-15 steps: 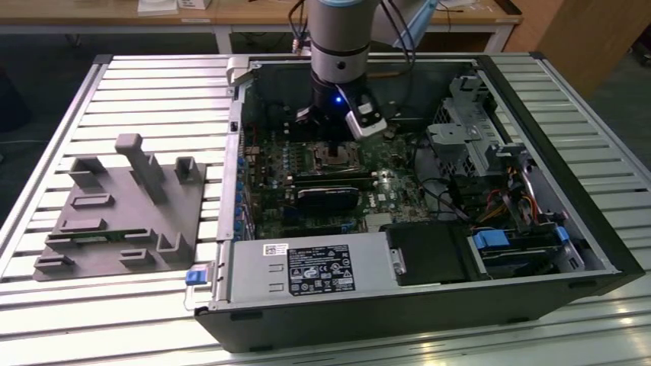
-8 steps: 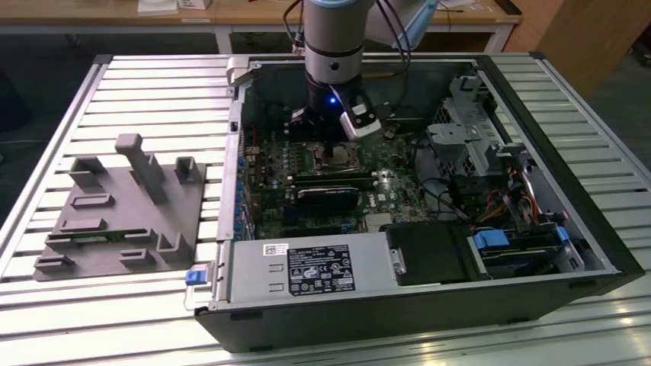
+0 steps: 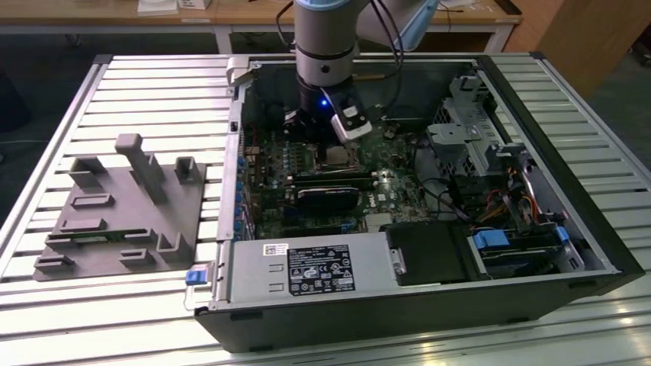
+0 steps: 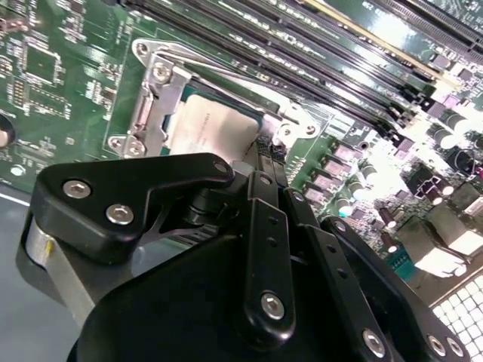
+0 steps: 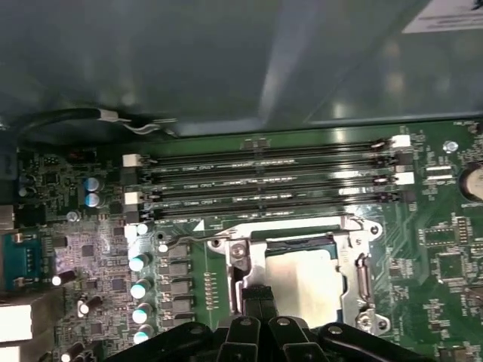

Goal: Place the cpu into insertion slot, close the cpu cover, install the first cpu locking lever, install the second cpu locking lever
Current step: 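Close the cpu cover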

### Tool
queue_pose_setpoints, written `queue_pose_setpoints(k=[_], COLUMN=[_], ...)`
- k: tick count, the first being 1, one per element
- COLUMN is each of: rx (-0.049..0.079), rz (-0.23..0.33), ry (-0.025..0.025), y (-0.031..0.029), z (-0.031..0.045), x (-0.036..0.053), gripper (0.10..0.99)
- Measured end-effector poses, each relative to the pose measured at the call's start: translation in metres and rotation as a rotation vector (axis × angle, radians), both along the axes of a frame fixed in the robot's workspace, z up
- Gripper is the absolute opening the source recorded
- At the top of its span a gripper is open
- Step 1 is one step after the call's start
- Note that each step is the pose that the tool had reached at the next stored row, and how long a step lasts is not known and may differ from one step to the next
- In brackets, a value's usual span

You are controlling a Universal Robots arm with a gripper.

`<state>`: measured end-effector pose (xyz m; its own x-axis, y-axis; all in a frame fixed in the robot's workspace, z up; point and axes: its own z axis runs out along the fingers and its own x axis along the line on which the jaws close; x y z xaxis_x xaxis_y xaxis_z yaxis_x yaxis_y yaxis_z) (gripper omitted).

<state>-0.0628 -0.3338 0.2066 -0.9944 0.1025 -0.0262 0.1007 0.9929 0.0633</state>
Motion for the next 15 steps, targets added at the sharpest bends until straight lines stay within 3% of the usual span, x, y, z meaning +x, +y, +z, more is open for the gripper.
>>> queue_pose_setpoints(k=[9, 15], rx=[0.002, 0.002], rz=[0.008, 0.007], ry=[0.0003, 0.0003], y=[-0.0001, -0.0001], z=[-0.0072, -0.0078], x=[-0.0028, -0.0020], gripper=[0.106, 0.106])
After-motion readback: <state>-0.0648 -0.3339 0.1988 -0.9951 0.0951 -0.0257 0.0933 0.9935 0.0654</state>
